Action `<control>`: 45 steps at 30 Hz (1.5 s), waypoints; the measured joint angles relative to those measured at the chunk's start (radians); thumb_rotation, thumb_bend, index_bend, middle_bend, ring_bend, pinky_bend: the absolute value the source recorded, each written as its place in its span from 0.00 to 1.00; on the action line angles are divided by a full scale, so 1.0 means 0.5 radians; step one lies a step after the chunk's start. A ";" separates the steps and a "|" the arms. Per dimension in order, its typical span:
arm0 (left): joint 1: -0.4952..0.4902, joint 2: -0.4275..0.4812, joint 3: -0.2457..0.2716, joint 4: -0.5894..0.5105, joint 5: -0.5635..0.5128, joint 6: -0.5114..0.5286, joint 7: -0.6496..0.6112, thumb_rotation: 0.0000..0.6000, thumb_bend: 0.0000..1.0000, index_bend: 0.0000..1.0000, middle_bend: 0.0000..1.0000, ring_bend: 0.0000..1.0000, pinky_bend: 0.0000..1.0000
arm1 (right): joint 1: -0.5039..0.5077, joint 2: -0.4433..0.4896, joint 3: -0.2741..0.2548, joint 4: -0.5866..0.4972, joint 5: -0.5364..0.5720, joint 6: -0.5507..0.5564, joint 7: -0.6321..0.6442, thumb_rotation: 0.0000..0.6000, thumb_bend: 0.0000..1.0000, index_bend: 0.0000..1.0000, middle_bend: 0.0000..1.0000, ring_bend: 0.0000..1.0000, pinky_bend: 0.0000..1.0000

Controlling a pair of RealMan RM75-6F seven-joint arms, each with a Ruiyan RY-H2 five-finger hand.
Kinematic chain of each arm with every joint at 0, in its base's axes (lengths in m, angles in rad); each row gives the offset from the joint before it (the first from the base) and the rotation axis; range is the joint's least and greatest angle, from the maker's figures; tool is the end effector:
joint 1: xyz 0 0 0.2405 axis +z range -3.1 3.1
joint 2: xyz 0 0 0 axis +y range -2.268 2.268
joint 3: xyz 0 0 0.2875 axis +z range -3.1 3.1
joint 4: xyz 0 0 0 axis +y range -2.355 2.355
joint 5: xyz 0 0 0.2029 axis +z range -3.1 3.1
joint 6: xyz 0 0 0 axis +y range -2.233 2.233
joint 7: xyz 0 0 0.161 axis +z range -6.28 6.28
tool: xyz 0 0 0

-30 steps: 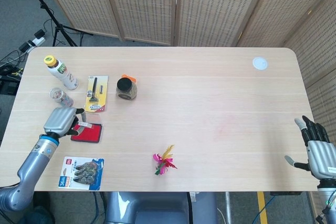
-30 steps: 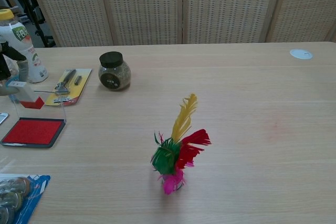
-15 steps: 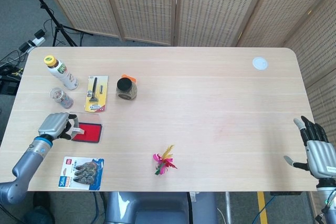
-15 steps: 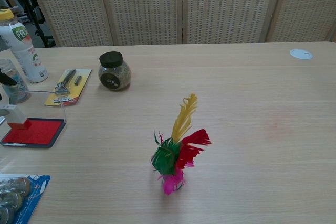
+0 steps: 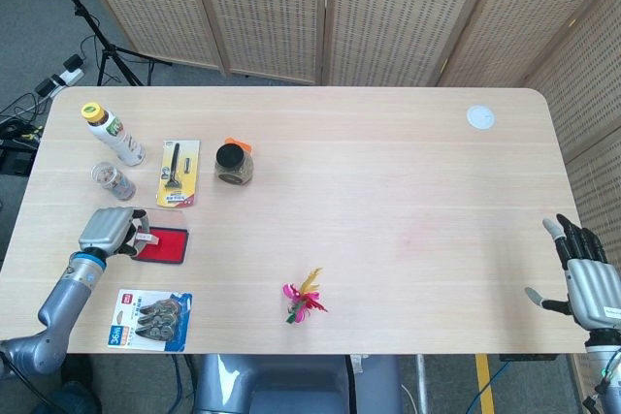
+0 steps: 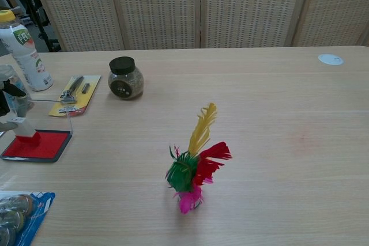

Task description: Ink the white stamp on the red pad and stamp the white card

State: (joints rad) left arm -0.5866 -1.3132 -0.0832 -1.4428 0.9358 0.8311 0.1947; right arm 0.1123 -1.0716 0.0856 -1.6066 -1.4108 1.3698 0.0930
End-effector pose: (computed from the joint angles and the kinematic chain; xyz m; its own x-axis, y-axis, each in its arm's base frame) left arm -0.3150 0.3539 0.0604 0.3779 0.4485 0.8100 0.9078 -0.0074 -0.4194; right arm -0.3512 -0.2160 0.1916 0.3404 -0.0600 0.9384 -0.9371 0.0609 0.3438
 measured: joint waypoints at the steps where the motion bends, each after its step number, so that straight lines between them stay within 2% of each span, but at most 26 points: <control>1: -0.001 -0.008 0.001 0.010 0.000 -0.003 0.001 1.00 0.37 0.59 1.00 1.00 0.97 | 0.000 0.000 0.000 0.001 0.000 0.000 0.001 1.00 0.00 0.00 0.00 0.00 0.00; 22: -0.032 -0.168 0.016 0.205 -0.087 -0.095 0.032 1.00 0.37 0.60 1.00 1.00 0.97 | 0.000 0.004 0.000 0.001 0.005 -0.001 0.008 1.00 0.00 0.00 0.00 0.00 0.00; 30: -0.032 -0.166 0.016 0.188 -0.091 -0.079 0.046 1.00 0.37 0.60 1.00 1.00 0.97 | 0.001 0.007 -0.001 0.002 0.004 -0.003 0.015 1.00 0.00 0.00 0.00 0.00 0.00; 38: -0.011 -0.047 -0.008 0.055 -0.058 -0.014 0.023 1.00 0.37 0.60 1.00 1.00 0.97 | 0.000 0.006 -0.002 0.004 0.000 0.000 0.017 1.00 0.00 0.00 0.00 0.00 0.00; 45: 0.040 0.186 0.005 -0.134 0.007 0.039 -0.003 1.00 0.37 0.60 1.00 1.00 0.97 | 0.000 0.005 -0.004 0.000 -0.001 0.000 0.012 1.00 0.00 0.00 0.00 0.00 0.00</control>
State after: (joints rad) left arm -0.5665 -1.2200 -0.0806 -1.5099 0.9394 0.8507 0.1934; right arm 0.1122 -1.0689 0.0836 -1.6067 -1.4113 1.3700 0.0989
